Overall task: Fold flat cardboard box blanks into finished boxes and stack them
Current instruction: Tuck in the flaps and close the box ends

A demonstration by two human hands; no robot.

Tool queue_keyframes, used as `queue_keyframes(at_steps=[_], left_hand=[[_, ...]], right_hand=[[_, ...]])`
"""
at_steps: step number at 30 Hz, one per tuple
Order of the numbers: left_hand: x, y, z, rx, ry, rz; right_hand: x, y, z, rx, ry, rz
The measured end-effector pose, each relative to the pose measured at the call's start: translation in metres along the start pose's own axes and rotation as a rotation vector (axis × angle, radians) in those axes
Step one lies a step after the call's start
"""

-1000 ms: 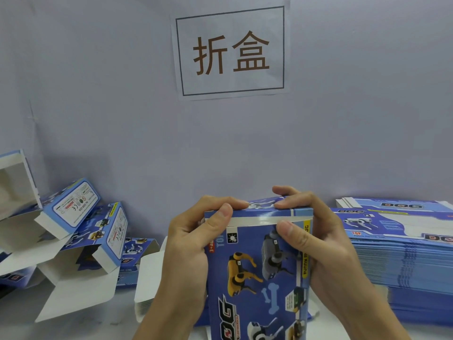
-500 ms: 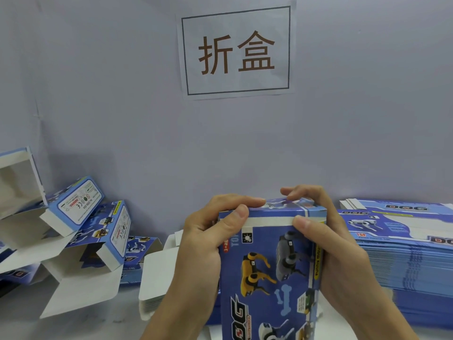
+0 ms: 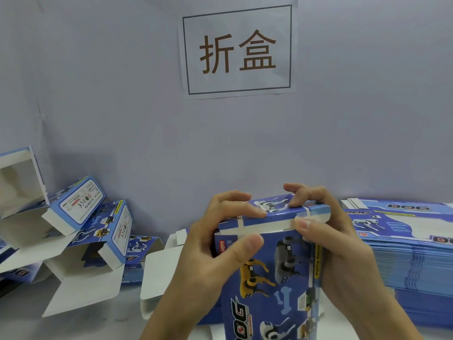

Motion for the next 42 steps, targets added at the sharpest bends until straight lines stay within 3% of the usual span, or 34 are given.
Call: queue_keyframes(at_steps=[5, 17, 24, 30, 42], left_hand=[[-0.001, 0.003, 0.0, -0.075, -0.048, -0.07], [-0.002, -0.005, -0.003, -0.144, -0.092, -0.163], [-0.002, -0.005, -0.005, -0.134, -0.081, -0.219], [-0.003, -0.006, -0.001, -0.159, -0.077, -0.242], [-0.003, -0.007, 0.0, -0.144, -0.028, -0.286]], right_hand=[[0.001, -0.001, 0.001, 0.075, 0.004, 0.091], [-0.003, -0.011, 0.003, 0.203, 0.135, -0.051], [-0.004, -0.015, 0.005, 0.259, 0.119, -0.094], [-0.006, -0.013, 0.004, 0.19, -0.002, -0.052], [-0.006, -0.011, 0.004, -0.032, -0.067, 0.105]])
Point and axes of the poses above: each hand's wrist, its own x-axis away from the middle knuckle, its own y-axis out of the back of the hand, z = x × y, the point moved 2 cm from there along -x, towards the middle knuckle, and after that the axes turned 12 degrees about -y, right-handed, at the moved point
